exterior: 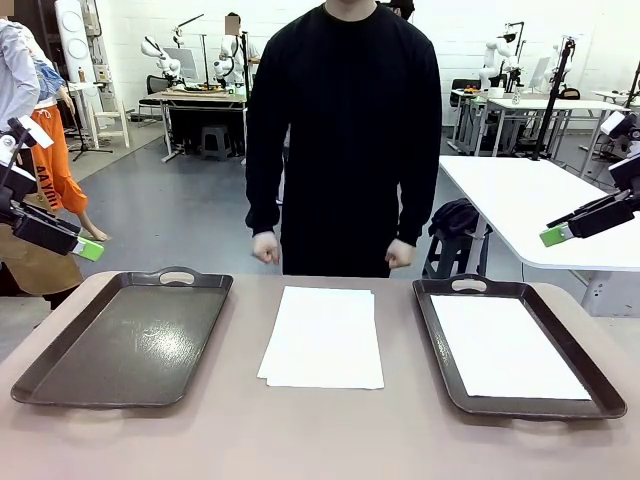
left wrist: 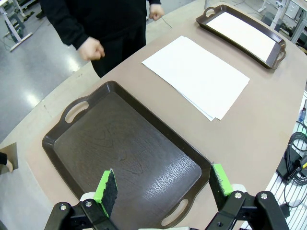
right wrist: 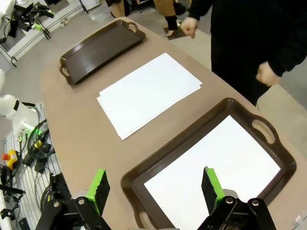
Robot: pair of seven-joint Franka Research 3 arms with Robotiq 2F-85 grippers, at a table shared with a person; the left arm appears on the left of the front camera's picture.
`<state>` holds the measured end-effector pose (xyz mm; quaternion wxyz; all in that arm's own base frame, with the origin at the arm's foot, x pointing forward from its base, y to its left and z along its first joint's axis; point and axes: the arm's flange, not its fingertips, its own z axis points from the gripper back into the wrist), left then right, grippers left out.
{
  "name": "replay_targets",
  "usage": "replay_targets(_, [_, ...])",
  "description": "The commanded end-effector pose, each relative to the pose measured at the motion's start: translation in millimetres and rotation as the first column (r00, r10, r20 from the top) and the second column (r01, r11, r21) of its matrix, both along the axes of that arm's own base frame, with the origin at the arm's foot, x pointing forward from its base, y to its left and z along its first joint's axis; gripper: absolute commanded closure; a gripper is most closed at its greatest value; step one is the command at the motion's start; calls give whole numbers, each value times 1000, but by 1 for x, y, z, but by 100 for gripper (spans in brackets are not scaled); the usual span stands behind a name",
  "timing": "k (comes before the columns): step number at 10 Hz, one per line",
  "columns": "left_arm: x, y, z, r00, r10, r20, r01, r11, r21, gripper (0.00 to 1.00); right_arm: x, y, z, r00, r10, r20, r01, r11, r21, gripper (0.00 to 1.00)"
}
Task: Sort the A4 documents.
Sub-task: Receive the A4 Paper.
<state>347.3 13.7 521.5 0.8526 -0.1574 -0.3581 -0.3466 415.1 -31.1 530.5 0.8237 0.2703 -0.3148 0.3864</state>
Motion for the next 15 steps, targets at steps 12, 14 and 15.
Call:
replay_targets(12, [1, 2, -1, 1000, -12, 14, 12, 1000, -2, 0, 1, 0, 0, 1000, 0, 7, 0, 1000, -5, 0])
replay_targets(14, [1, 2, -1, 1000, -12, 14, 12, 1000, -2, 0, 1, 0, 0, 1000, 0, 7, 0, 1000, -5, 0])
replay_targets(15, [1, 2, -1, 1000, -12, 14, 12, 1000, -2, 0, 1, 0, 0, 1000, 0, 7, 0, 1000, -5, 0])
